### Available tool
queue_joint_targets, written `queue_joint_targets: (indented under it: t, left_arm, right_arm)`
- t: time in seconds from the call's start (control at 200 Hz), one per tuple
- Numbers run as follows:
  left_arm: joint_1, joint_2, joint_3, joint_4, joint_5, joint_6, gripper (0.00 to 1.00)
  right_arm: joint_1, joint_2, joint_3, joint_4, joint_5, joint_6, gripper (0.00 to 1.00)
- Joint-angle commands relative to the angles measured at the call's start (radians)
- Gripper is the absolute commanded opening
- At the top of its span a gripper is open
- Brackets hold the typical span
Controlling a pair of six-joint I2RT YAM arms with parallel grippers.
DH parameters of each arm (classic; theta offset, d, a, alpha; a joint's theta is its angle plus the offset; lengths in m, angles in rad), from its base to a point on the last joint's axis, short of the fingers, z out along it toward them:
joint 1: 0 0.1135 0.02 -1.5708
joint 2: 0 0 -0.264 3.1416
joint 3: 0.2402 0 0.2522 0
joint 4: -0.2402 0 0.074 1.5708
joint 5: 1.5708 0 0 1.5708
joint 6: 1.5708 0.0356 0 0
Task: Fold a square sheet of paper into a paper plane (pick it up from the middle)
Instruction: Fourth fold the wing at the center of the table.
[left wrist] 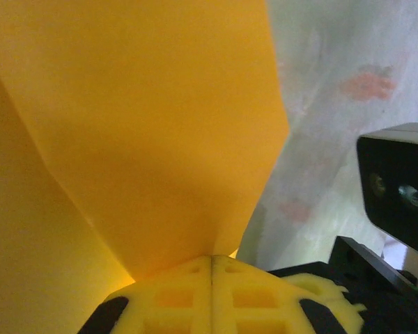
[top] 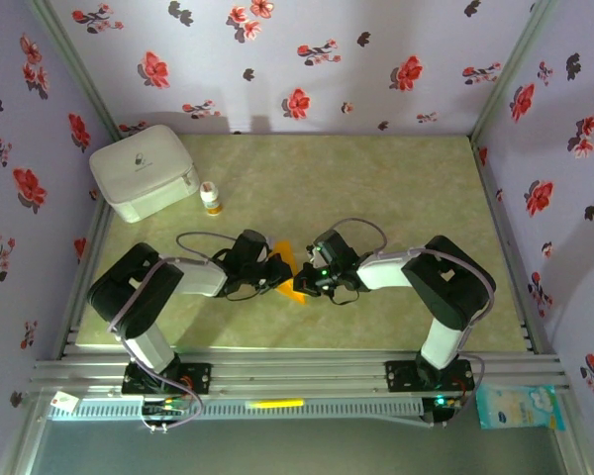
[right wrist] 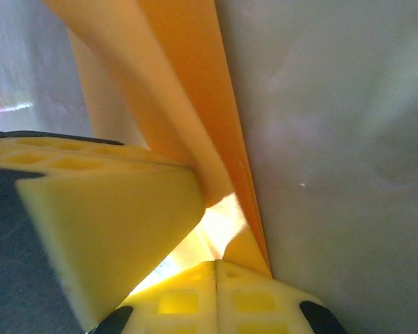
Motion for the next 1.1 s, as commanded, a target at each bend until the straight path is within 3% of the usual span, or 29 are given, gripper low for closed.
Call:
queue_joint_targets:
  t: [0.0,0.26,1.095]
  left_arm:
    - [-0.002,0.032,0.01,-0.055,-0.024,0.021,0.0]
    - [0.06,0.061,-0.008,-0.074,-0.09,0.036,0.0]
    - [0.273,0.114,0.109,-0.185,-0.048,0.167,0.0]
  right_arm:
    - [0.004,0.048,-0.047,-0.096,0.05,-0.015,0.0]
    - [0.003,0.06,-0.057,-0.12,0.056,-0.028,0.0]
    - [0.004,0.079,-0.087,-0.093,0.029,-0.037,0.0]
